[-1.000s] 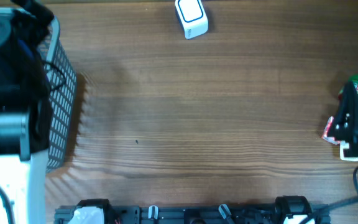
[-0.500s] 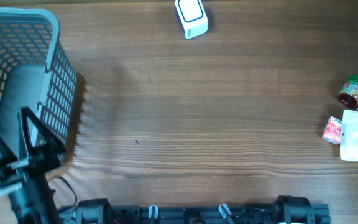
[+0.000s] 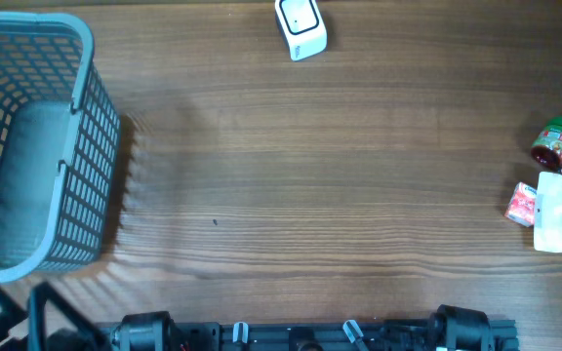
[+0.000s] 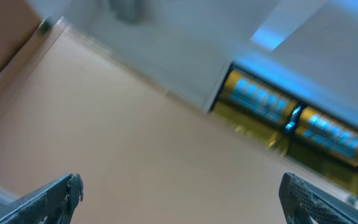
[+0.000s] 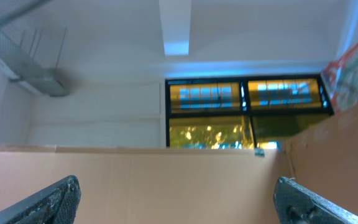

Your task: Scan the item barcode

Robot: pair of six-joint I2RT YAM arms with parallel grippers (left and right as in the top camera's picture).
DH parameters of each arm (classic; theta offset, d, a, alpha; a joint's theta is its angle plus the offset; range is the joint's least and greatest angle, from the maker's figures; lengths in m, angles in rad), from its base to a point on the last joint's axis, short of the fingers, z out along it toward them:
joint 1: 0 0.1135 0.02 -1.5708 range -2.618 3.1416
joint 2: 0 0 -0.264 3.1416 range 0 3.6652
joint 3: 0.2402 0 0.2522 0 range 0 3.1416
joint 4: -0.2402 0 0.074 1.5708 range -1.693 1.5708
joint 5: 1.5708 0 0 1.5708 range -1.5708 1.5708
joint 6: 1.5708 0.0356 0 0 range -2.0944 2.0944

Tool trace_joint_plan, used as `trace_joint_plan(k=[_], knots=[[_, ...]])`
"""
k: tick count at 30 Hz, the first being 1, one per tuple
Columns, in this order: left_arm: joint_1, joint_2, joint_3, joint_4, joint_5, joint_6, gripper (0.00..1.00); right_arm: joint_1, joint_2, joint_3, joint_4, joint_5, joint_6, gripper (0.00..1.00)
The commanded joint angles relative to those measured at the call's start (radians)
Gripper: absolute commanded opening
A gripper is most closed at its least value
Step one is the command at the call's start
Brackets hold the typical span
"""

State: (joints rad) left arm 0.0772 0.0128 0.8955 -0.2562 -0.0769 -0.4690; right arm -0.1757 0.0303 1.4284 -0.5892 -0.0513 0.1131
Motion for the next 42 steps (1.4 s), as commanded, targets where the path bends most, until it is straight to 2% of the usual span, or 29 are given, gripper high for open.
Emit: trace_joint_plan(k=[1, 3, 7, 9, 11, 12, 13, 15, 16, 19, 22, 24, 28, 36, 38, 42], knots=[[-0.036, -0.007, 0.028, 0.163, 0.013, -0.014, 1.00, -0.023, -0.025, 0.007, 0.033, -0.017, 0.029, 1.00], [-0.035, -0.008, 0.028, 0.192, 0.070, 0.010, 1.00, -0.016, -0.025, 0.016, 0.069, -0.017, 0.029, 1.00], [-0.034, -0.008, 0.023, 0.230, 0.069, 0.012, 1.00, -0.012, -0.024, 0.027, 0.053, -0.017, 0.028, 1.00], [-0.034, -0.008, 0.005, 0.241, 0.031, 0.013, 1.00, -0.013, -0.024, -0.034, 0.076, -0.018, 0.103, 1.00], [-0.034, 0.003, -0.002, 0.079, -0.067, 0.013, 1.00, -0.013, -0.024, -0.126, 0.046, -0.045, 0.232, 1.00], [-0.034, 0.005, -0.008, 0.003, -0.054, 0.013, 1.00, -0.013, -0.024, -0.164, 0.052, -0.078, 0.235, 1.00], [-0.034, 0.005, -0.036, -0.010, -0.003, 0.013, 1.00, -0.013, -0.024, -0.236, 0.082, -0.151, 0.233, 1.00], [-0.034, 0.005, -0.126, 0.121, 0.069, 0.013, 1.00, -0.014, -0.024, -0.317, 0.123, -0.208, 0.232, 1.00], [-0.034, 0.005, -0.233, 0.293, 0.088, 0.014, 1.00, -0.014, -0.024, -0.402, 0.164, -0.212, 0.230, 1.00], [-0.033, 0.005, -0.500, 0.612, 0.088, 0.021, 1.00, -0.014, -0.024, -0.623, 0.306, -0.212, 0.226, 1.00], [-0.034, 0.005, -0.742, 0.870, 0.087, 0.029, 1.00, -0.014, -0.024, -0.818, 0.482, -0.213, 0.228, 1.00], [-0.034, 0.005, -0.880, 1.003, 0.087, 0.054, 1.00, -0.014, -0.024, -0.925, 0.538, -0.213, 0.230, 1.00], [-0.034, 0.007, -0.890, 0.842, 0.092, 0.123, 1.00, -0.013, -0.024, -1.057, 0.544, -0.214, 0.228, 1.00], [-0.034, 0.007, -0.889, 0.622, 0.058, 0.125, 1.00, -0.014, -0.024, -1.331, 0.551, -0.200, 0.236, 1.00], [-0.034, 0.007, -0.889, 0.581, 0.045, 0.125, 1.00, -0.013, -0.024, -1.403, 0.552, -0.135, 0.299, 1.00], [-0.034, 0.007, -0.889, 0.501, 0.042, 0.125, 1.00, -0.013, 0.006, -1.405, 0.559, -0.091, 0.360, 1.00]])
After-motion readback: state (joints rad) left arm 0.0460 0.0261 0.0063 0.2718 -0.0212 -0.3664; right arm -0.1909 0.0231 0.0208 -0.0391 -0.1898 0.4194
